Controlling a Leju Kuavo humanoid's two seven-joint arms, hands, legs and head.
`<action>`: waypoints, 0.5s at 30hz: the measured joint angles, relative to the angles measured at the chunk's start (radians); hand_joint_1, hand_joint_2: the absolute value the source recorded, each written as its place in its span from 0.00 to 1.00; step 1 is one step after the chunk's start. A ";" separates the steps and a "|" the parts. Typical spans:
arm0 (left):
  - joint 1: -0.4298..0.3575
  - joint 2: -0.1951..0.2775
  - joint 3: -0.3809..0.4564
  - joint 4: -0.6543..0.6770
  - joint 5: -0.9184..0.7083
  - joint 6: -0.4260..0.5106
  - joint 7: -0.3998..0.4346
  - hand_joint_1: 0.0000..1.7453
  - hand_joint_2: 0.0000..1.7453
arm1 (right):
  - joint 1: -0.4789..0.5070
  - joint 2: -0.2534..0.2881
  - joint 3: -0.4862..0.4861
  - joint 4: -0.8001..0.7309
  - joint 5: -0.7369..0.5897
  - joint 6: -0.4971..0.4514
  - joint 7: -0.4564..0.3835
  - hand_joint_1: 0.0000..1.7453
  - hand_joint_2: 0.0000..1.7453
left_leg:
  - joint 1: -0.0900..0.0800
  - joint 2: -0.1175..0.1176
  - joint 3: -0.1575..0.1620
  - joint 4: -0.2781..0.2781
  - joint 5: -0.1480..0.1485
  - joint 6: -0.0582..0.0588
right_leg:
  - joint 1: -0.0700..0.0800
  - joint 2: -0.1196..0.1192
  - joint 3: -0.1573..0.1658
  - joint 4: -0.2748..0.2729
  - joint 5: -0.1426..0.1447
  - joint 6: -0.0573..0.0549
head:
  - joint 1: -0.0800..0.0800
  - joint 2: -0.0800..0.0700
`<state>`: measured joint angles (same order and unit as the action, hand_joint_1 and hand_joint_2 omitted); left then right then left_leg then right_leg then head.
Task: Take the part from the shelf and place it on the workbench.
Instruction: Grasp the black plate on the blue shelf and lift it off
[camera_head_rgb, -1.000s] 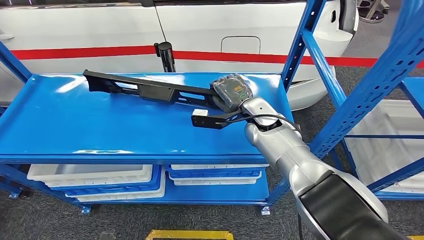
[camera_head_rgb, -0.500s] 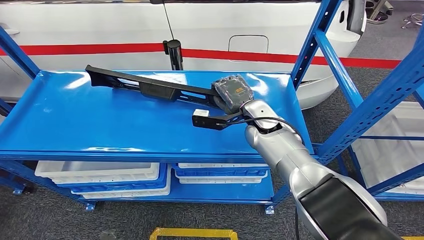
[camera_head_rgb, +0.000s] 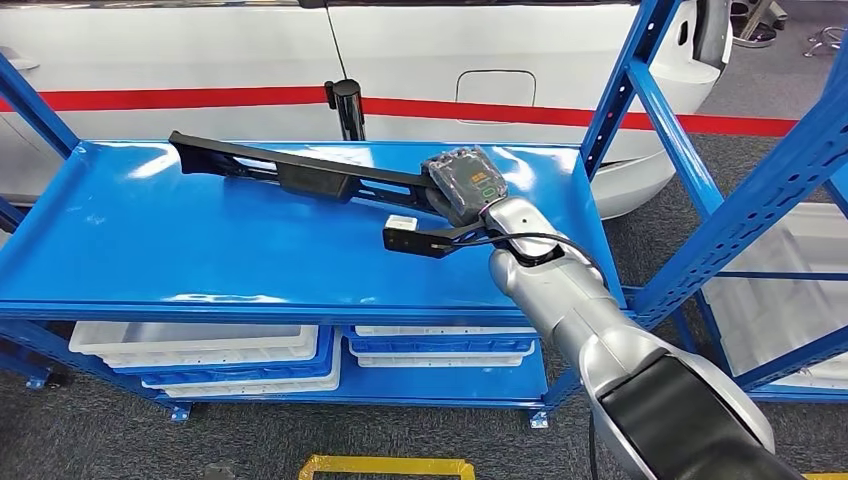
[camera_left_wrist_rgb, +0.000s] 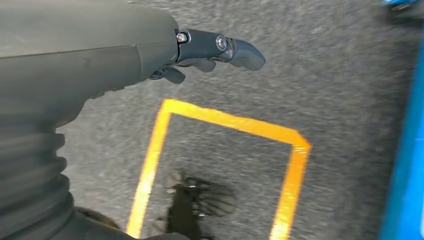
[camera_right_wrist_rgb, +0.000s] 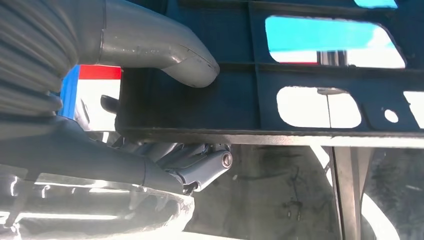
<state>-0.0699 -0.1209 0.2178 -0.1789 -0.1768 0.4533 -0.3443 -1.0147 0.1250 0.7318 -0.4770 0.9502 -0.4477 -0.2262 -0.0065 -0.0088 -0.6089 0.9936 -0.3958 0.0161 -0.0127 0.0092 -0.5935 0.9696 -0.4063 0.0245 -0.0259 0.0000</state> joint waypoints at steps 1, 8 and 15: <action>0.000 0.000 -0.001 0.000 -0.009 -0.001 0.023 0.00 1.00 | 0.000 -0.002 -0.006 -0.011 -0.003 0.000 -0.003 1.00 1.00 | 0.000 0.000 0.000 0.000 0.000 0.000 | 0.000 0.000 0.000 0.000 0.000 0.000 | 0.000 0.000; 0.000 0.000 -0.023 0.000 -0.050 -0.004 0.093 0.00 1.00 | -0.004 -0.029 -0.049 -0.098 -0.010 0.017 -0.012 1.00 1.00 | 0.000 0.000 -0.001 0.000 0.000 0.000 | 0.000 0.000 -0.001 0.000 0.000 0.000 | 0.000 0.000; -0.001 0.000 -0.034 0.000 -0.060 -0.006 0.089 0.00 1.00 | -0.003 -0.051 -0.057 -0.151 0.001 0.038 -0.009 1.00 1.00 | 0.000 0.000 -0.001 0.000 0.000 0.000 | 0.000 0.000 -0.001 0.000 0.000 0.000 | 0.000 0.000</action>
<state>-0.0708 -0.1213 0.1835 -0.1789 -0.2370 0.4472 -0.2554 -1.0175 0.0737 0.6746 -0.6276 0.9513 -0.4099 -0.2354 -0.0066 -0.0089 -0.6097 0.9936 -0.3958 0.0162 -0.0126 0.0092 -0.5946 0.9696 -0.4064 0.0245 -0.0259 0.0000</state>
